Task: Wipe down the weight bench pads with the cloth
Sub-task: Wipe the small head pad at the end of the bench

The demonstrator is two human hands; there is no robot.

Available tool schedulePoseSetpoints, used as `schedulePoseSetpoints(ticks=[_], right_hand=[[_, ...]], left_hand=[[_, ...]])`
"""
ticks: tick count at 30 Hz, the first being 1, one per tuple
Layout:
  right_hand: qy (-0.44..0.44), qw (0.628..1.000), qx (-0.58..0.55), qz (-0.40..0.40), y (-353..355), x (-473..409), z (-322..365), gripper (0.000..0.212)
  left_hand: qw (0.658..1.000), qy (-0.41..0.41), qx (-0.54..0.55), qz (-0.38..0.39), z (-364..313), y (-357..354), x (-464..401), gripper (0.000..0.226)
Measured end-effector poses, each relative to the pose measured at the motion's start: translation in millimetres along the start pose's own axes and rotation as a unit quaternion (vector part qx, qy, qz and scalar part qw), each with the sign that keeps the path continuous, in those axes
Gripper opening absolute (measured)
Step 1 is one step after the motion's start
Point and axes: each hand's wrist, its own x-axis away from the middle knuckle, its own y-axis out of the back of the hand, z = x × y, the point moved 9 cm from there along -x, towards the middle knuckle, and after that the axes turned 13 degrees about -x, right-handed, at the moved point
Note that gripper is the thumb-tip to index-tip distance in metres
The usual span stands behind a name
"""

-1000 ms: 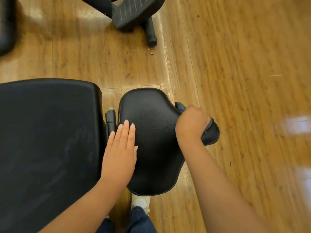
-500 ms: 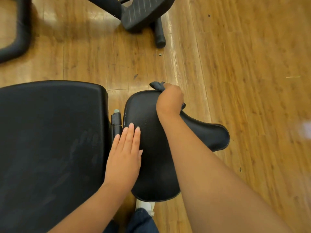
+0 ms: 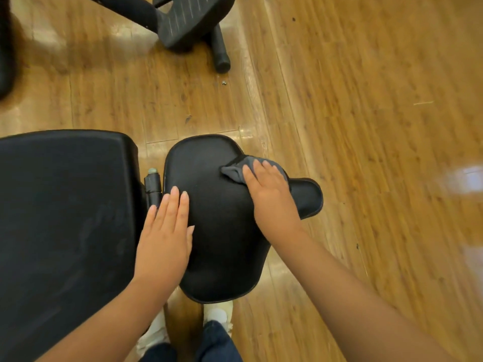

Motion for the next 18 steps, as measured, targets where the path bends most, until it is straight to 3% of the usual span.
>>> schedulePoseSetpoints(ticks=[4,9,18], right_hand=[[-0.032,0.993,-0.034,-0.107,18.2,27.2,-39.2,0.051],[-0.083,0.978,-0.061,-0.179,28.8,51.1,-50.6,0.066],[-0.200,0.902,-0.128,-0.361,11.1,93.9,-37.0,0.060]], left_hand=[[1.000,-0.003,-0.005,-0.001,-1.3,-0.3,-0.1,0.061],[1.000,-0.007,-0.003,-0.001,-1.5,-0.9,0.9,0.061],[1.000,-0.015,-0.007,-0.001,-2.4,0.5,1.4,0.062]])
